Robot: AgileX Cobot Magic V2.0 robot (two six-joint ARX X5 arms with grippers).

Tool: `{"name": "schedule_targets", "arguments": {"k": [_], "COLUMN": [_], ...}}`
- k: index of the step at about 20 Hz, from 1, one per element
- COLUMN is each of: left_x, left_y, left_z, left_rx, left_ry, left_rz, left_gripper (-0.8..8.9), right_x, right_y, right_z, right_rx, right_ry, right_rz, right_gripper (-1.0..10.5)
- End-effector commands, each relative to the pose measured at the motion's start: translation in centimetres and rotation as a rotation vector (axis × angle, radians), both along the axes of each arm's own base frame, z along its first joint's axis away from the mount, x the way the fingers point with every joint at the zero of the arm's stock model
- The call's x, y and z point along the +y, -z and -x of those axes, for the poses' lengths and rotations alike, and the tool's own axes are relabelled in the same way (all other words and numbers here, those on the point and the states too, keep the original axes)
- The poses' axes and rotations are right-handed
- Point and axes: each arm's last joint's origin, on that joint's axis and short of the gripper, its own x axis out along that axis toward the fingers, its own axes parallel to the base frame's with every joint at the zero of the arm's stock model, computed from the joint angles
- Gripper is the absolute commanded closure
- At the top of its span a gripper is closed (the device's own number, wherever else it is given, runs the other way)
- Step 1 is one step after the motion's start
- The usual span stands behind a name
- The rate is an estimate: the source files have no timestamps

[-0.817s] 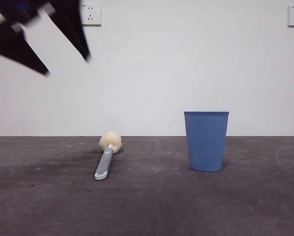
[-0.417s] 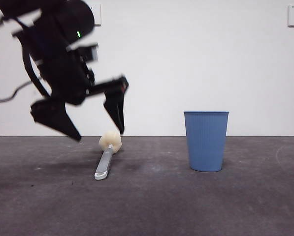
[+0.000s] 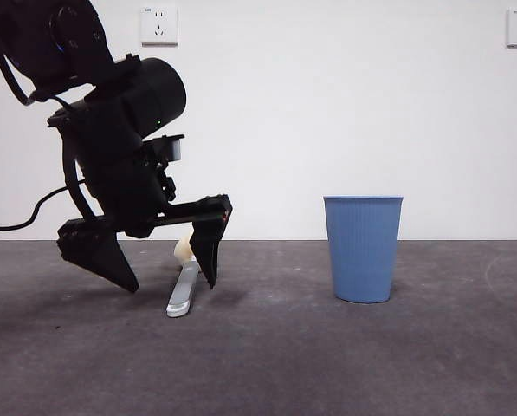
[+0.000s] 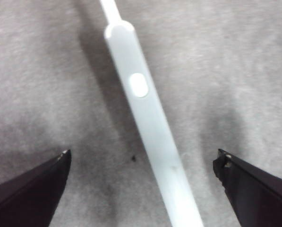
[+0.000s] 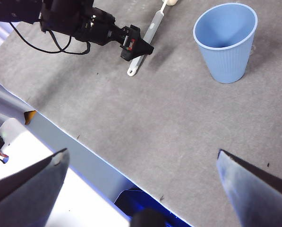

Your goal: Pick up the cup brush,pick up the cup,insert the brush into the cup,clean the cup,put the cup brush back,put the cup back to the fixed position on the table

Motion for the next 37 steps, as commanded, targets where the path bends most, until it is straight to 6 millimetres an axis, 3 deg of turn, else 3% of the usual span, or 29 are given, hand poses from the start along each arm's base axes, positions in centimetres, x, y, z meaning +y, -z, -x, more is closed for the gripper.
{"name": "schedule_targets", "arguments": {"k": [1,4,9,11,15,16,21,25,29,34,37], "left_x": [-0.2,-0.4,-0.6,-0.5,-0.3,-0.2,0.3,1.1,2.5,4.8,6.4], "left_y": [1.1,1.3,1.5,1.6,1.8,1.9,1.4,-1.4,-5.7,-12.3,-15.5], "left_z": [0.0,0.1,0.5,0.8,1.1,1.3,1.8,2.2,3.3,7.6,10.6], "left_rx": [0.033,0.037,0.069,0.101,0.146,0.162,0.201,0.135,0.036,-0.108,-0.200], "left_ry": [-0.011,-0.009,0.009,0.019,0.026,0.026,0.042,0.058,0.079,0.145,0.156], "left_rz": [-0.015,-0.026,-0.033,-0.035,-0.050,-0.059,-0.101,-0.088,-0.067,-0.056,-0.029], "left_gripper": [2.52,2.77,6.69,7.55,7.65,8.20,8.22,8.22,8.22,8.22,8.22], "right_x": [0.0,0.0,0.0,0.0,0.0,0.0,0.0,0.1,0.2,0.8,2.1], "right_y": [-0.1,-0.1,-0.1,-0.1,-0.1,-0.1,-0.1,0.1,0.4,1.3,3.9], "right_z": [0.0,0.0,0.0,0.0,0.0,0.0,0.0,-0.4,-1.4,-5.0,-6.9], "right_rx": [-0.004,-0.005,-0.004,-0.004,-0.004,-0.004,-0.003,0.027,0.059,0.033,0.030], "right_ry": [0.003,0.003,0.003,0.003,0.003,0.003,0.004,0.016,0.012,0.035,0.047], "right_rz": [-0.003,-0.003,-0.003,-0.003,-0.004,-0.004,-0.004,-0.013,-0.013,-0.046,-0.046], "right_gripper": [3.8,3.8,3.8,3.8,3.8,3.8,3.8,3.8,3.8,3.8,3.8]}}
